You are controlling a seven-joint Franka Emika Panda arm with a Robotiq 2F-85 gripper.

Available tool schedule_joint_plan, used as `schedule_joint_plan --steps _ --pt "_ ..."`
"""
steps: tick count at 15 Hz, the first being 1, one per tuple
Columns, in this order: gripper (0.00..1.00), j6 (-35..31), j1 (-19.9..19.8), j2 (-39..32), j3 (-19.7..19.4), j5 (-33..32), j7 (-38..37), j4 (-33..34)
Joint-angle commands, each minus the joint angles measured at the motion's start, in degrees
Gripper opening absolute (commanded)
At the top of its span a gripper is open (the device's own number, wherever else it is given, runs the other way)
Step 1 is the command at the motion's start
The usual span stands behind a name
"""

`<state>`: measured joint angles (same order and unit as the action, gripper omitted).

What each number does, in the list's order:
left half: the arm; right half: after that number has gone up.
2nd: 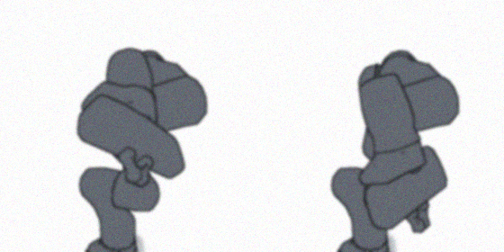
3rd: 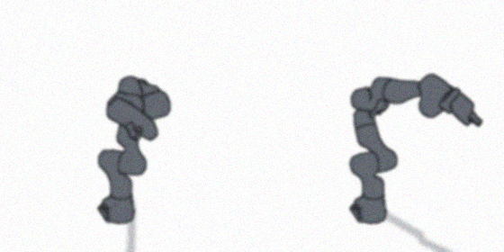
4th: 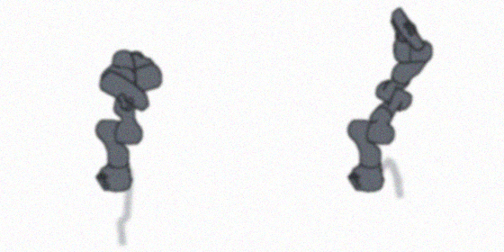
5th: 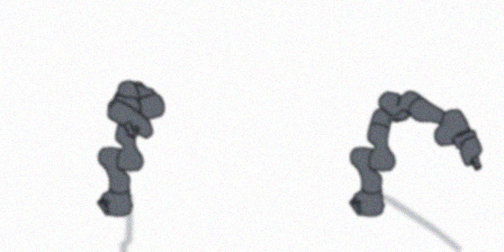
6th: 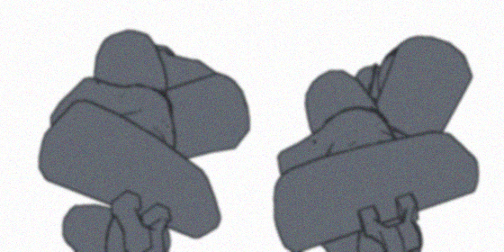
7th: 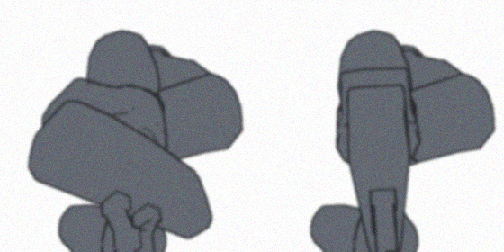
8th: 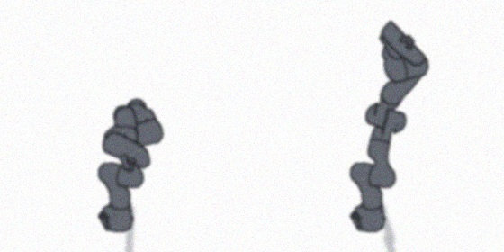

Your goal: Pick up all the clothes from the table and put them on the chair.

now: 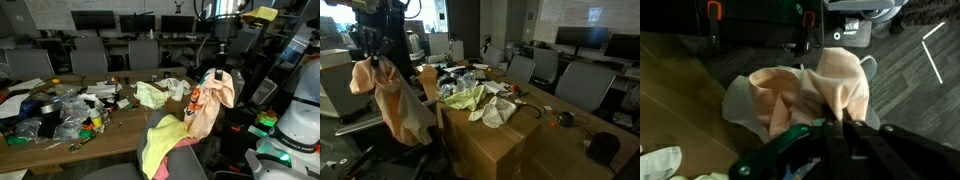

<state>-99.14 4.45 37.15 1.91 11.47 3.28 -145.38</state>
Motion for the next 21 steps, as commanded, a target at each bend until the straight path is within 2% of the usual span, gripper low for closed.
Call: schedule_joint_plan --steps 1,5,10,16,21 --pt "0.02 1.87 3.23 -11.41 2.54 -0.99 2.61 7.33" --pt "0.02 3.26 4.94 -20.43 4.71 -1.98 4.22 13.48" --pt "0.02 5.59 5.18 -28.76 5.78 -4.09 6.29 20.83" --pt "0.02 8.51 5.22 -35.30 5.69 -0.28 13.76 26.37" --pt "0.02 10.57 4.04 -41.69 5.31 6.43 22.20 31.23"
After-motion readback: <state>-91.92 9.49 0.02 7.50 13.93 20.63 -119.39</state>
